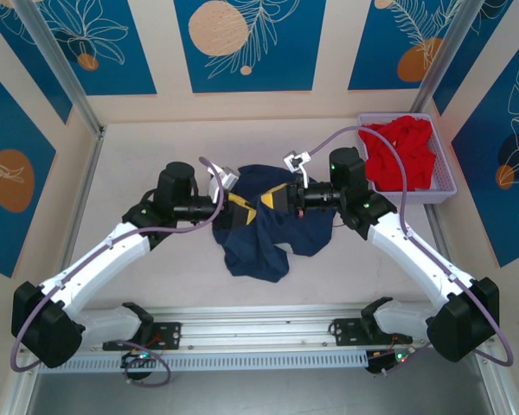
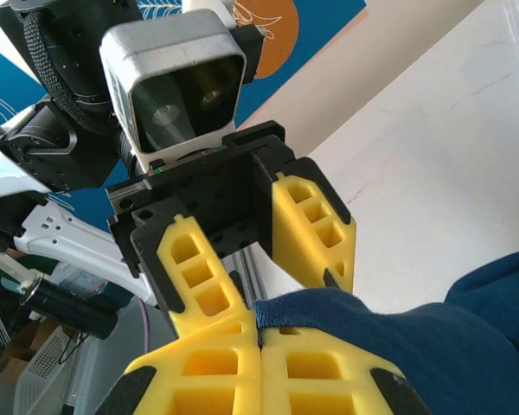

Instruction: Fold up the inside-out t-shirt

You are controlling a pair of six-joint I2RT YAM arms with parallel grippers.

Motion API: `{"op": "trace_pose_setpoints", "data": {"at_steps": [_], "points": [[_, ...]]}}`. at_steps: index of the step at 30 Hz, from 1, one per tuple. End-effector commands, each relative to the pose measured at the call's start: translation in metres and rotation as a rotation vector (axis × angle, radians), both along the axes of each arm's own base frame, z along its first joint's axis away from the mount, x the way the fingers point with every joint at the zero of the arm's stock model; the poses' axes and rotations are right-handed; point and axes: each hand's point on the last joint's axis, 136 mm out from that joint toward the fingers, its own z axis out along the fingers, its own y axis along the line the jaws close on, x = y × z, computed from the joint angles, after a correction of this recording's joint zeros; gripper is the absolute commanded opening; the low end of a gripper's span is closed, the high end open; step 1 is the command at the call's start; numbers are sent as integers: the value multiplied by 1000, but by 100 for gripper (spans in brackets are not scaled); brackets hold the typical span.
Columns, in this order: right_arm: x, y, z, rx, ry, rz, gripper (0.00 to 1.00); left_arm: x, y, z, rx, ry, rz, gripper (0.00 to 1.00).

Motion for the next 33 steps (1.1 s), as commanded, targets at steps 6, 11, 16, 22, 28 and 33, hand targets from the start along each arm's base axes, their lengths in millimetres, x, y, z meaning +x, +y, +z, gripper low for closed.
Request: {"op": "trace_pose_setpoints", "data": {"at_steps": [6,11,16,22,28,33], "points": [[-7,2,13,-4,23,26,0,-5,8,13,81,-137,4,61],[-6,3,13,-8,38,33,0,-2,-6,20,117,-185,-27,64],[-6,4,13,-5,48,43,0,-3,-22,24,116,-203,-75,64],[-5,2,15,-4,51,27,0,4,-26,7,156,-173,-70,33],[2,-2,14,-8,73,-7,4,7,-23,7,128,-160,-43,0],[13,-25,-2,-59,56,-119,36,11,-8,20,-1,-110,-18,0]]}}
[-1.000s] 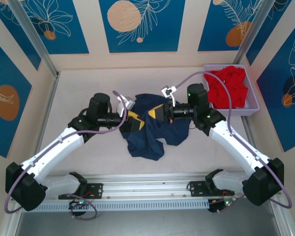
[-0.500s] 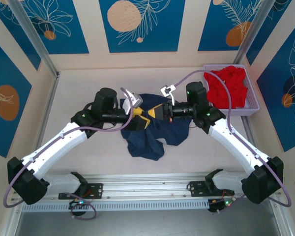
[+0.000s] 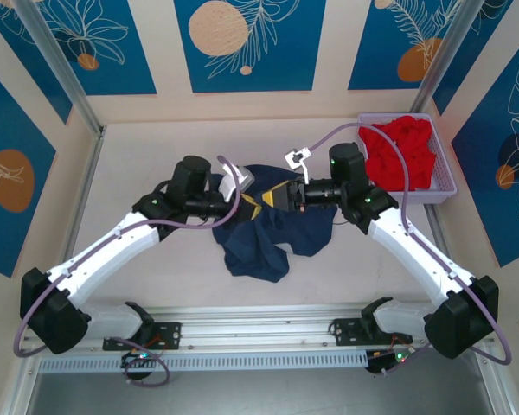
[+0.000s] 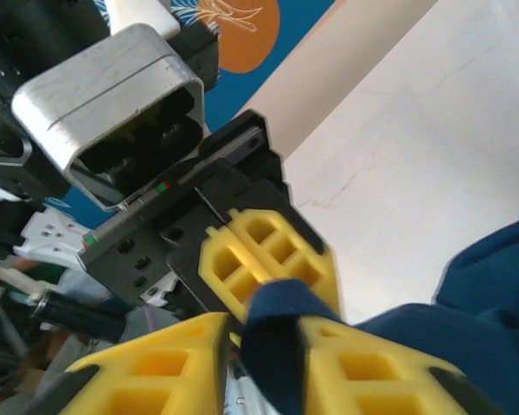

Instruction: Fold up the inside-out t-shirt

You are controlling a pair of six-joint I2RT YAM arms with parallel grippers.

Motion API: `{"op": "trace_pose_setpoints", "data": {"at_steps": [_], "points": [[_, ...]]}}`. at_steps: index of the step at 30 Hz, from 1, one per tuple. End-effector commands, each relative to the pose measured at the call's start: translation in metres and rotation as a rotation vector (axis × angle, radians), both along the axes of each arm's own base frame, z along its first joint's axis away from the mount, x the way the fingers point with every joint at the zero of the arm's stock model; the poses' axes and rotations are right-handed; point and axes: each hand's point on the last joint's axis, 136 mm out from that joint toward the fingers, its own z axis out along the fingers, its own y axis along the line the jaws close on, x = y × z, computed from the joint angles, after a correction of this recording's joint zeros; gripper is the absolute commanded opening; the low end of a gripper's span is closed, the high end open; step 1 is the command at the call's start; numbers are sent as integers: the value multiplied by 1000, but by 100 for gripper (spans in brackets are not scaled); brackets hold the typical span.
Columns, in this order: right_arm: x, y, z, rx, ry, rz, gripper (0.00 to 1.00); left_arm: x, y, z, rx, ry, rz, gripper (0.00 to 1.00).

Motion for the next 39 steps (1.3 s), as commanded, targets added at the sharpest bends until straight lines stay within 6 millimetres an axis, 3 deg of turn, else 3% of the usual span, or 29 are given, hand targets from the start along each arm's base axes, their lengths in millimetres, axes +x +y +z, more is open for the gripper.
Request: {"op": "trace_pose_setpoints", "data": {"at_steps": [1,6,11,16,28,34,39], "points": [[4,-20,-7,-49,-28,-94,38,0,10,25,-134,11,0,0],[13,-36,-54,-177,-65,-182,45,0,19,28,-185,30,7,0],[18,-38,-86,-219,-34,-193,47,0,24,29,-192,32,17,0],[23,-41,-101,-228,2,-195,48,0,24,29,-194,36,17,0],[18,-24,-109,-175,21,-94,46,1,25,26,-185,42,24,0],[26,-20,-108,-190,27,-111,24,3,28,15,-155,49,45,0],[34,-36,-109,-244,83,-202,9,11,36,-20,-74,74,118,0]]}}
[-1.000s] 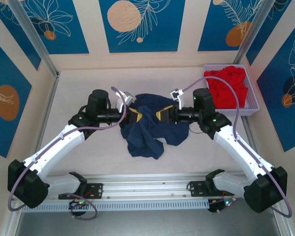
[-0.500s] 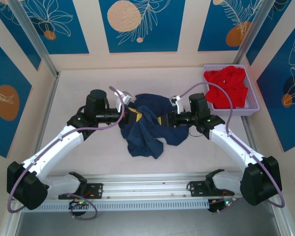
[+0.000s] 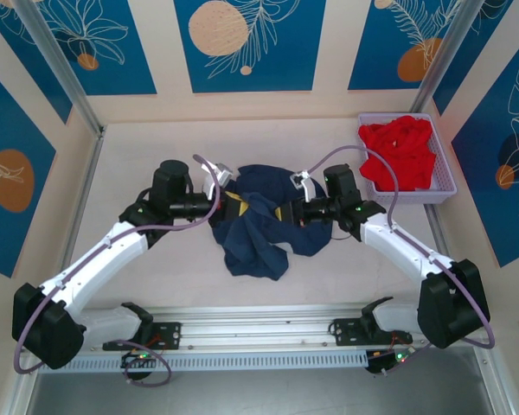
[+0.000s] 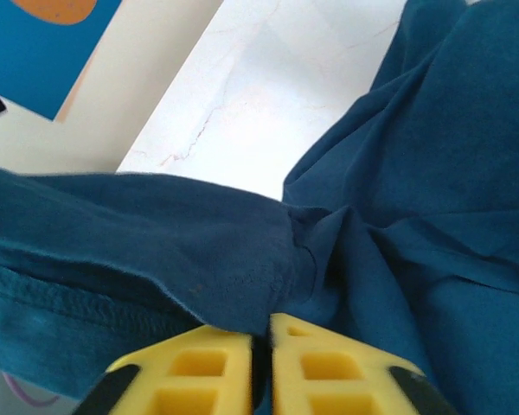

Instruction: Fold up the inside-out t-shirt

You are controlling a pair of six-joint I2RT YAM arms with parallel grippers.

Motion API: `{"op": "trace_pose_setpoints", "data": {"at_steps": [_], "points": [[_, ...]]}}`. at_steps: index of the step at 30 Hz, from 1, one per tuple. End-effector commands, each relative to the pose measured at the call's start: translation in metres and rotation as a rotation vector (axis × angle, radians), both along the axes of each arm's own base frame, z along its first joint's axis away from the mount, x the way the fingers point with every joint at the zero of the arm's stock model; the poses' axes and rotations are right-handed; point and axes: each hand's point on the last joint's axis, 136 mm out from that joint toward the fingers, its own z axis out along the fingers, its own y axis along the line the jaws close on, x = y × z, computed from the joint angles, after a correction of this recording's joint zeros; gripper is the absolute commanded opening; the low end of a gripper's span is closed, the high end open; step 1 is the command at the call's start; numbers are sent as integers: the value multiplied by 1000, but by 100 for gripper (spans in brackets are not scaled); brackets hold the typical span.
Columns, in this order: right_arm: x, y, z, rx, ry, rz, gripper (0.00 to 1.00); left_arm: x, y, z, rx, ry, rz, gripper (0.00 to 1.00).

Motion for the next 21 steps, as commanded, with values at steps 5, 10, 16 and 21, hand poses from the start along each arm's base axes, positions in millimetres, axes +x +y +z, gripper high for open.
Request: {"op": "trace_pose_setpoints", "data": {"at_steps": [5,10,16,21], "points": [[12,-22,-6,-134,160,-138,1,6,10,-70,140,90,51,3],[18,-27,-37,-220,293,-180,0,13,8,-116,197,170,77,3],[26,-31,-74,-302,394,-196,0,26,6,-148,228,229,117,8],[25,-36,-96,-355,433,-206,0,39,3,-163,226,273,169,14]]}}
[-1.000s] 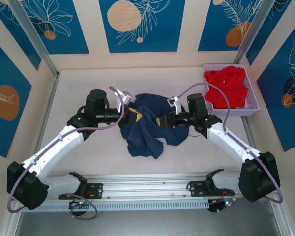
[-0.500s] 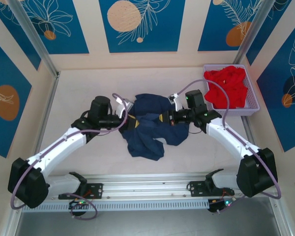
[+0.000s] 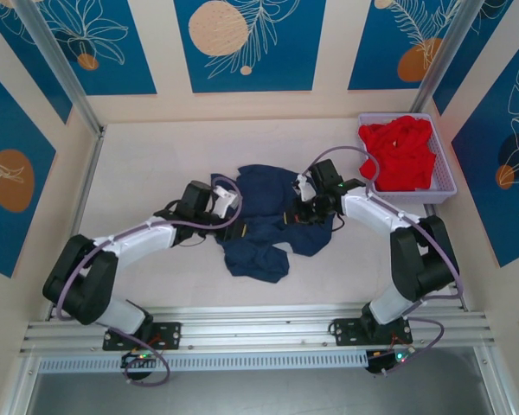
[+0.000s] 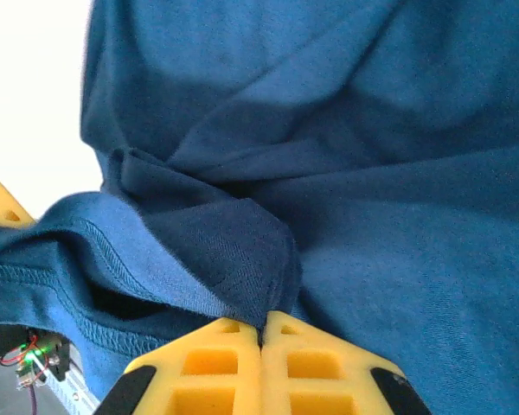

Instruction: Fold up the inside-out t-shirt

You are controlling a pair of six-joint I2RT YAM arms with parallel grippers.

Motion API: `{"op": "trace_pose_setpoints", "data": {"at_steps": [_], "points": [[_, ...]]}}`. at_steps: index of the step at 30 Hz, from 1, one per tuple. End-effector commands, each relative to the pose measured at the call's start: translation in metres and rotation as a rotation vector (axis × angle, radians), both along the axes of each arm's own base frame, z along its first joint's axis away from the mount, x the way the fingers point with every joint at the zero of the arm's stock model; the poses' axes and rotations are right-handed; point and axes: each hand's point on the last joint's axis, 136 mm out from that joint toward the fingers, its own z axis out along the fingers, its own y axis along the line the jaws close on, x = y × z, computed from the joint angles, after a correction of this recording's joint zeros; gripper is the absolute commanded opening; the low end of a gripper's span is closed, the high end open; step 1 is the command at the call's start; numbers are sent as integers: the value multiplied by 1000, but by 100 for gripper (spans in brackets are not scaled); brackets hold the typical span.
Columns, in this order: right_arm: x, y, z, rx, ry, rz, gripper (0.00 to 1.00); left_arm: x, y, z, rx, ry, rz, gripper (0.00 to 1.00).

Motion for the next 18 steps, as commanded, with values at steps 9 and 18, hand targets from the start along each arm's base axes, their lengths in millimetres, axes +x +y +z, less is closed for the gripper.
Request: {"op": "trace_pose_setpoints", "data": {"at_steps": [9,18], "points": [[3,-13,-16,-83,33,-13,4,10,-2,-18,19,13,25,22],[5,-12,-18,-84,29,-2,5,17,7,-13,70,-34,29,38]]}}
